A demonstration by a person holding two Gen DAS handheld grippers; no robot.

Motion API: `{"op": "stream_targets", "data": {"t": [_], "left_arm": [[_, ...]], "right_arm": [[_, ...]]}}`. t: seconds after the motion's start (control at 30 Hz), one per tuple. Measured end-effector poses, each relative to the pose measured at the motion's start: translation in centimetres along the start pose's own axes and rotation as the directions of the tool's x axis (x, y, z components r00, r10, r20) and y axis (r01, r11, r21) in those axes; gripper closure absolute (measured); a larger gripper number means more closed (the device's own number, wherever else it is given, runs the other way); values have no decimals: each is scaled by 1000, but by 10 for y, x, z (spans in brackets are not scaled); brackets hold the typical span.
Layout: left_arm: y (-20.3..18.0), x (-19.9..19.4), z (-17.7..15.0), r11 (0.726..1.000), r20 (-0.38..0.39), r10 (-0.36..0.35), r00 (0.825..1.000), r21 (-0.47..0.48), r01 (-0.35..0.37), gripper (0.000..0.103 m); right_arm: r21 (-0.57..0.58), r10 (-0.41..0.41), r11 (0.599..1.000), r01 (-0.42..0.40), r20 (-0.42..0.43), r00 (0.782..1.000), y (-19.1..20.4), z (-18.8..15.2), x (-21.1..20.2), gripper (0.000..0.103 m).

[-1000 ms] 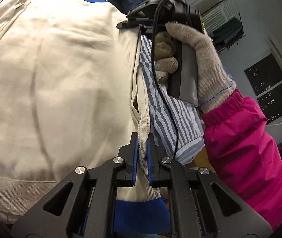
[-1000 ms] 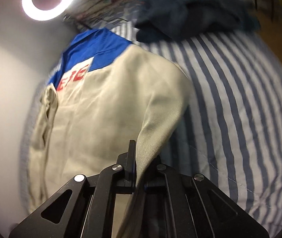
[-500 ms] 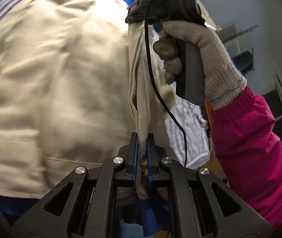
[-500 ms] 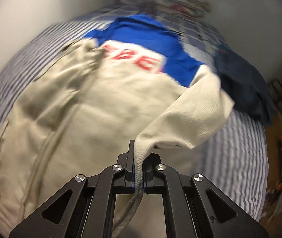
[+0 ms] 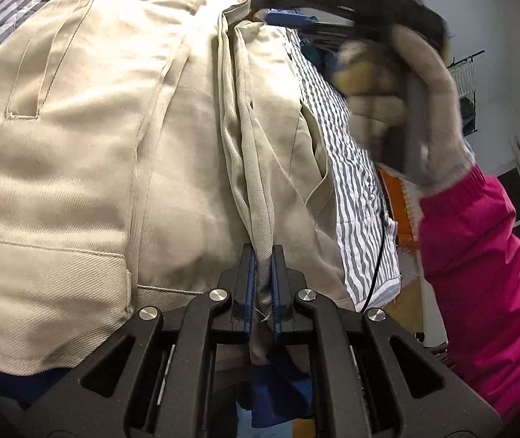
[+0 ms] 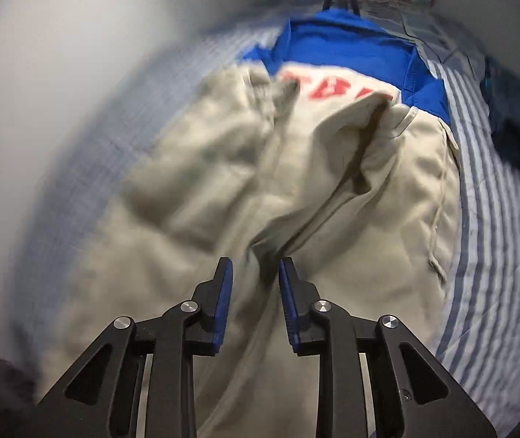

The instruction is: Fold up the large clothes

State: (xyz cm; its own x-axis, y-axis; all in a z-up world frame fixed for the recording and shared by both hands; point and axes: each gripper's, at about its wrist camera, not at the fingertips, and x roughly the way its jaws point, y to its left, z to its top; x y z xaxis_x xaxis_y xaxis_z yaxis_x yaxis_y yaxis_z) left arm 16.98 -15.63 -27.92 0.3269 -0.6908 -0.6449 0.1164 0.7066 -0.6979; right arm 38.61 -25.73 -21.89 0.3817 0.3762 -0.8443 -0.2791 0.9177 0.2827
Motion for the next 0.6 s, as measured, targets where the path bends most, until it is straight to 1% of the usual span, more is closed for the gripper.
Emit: {"op": "stream_targets", "data": {"t": [0.03, 0.1, 0.13, 0.23, 0.3, 0.33, 0.37, 0.4, 0.43, 0.5, 0.57, 0.6], "left_arm": [[-2, 0, -2, 1000, 3, 2, 1000, 4, -2, 97], [-4, -3, -3, 1000, 13, 13, 1000, 17, -13, 97], [-4, -7, -2, 1000, 16, 17, 1000, 20, -17, 97], [-4, -12, -3, 999, 33, 30, 999, 30, -31, 97], [0, -14, -2, 998, 40, 42, 998, 40, -43, 97], [1, -15, -4, 998, 38, 41, 998, 39, -43, 97], [2, -14, -5, 999, 34, 39, 999, 36, -40, 97], [9, -18, -3, 999, 32, 40, 999, 35, -41, 97], [13, -21, 0, 999, 31, 40, 999, 36, -41, 97], [12, -21, 0, 998, 30, 41, 999, 41, -42, 97], [7, -20, 3, 998, 29, 42, 999, 47, -44, 97], [7, -20, 3, 998, 29, 42, 999, 50, -44, 97]], "right_arm": [[29, -11, 1000, 10, 28, 1000, -9, 0, -11, 78], [87, -60, 995, 56, 53, 997, -24, 0, -24, 78], [113, -68, 992, 61, 58, 996, -31, 0, -28, 78], [182, -42, 983, 30, 63, 997, -49, 3, -26, 78], [198, -20, 980, 7, 61, 998, -46, 5, -20, 78], [195, -20, 981, 9, 54, 998, -43, 8, -14, 78], [188, -27, 982, 18, 45, 999, -38, 12, -7, 76], [182, -40, 983, 32, 38, 999, -36, 15, -3, 73], [180, -60, 982, 53, 32, 998, -34, 18, 2, 66], [183, -105, 978, 101, 11, 994, -35, 25, 16, 65], [188, -171, 967, 169, -7, 985, -37, 33, 27, 65], [187, -213, 959, 212, -19, 977, -39, 38, 34, 65]]}}
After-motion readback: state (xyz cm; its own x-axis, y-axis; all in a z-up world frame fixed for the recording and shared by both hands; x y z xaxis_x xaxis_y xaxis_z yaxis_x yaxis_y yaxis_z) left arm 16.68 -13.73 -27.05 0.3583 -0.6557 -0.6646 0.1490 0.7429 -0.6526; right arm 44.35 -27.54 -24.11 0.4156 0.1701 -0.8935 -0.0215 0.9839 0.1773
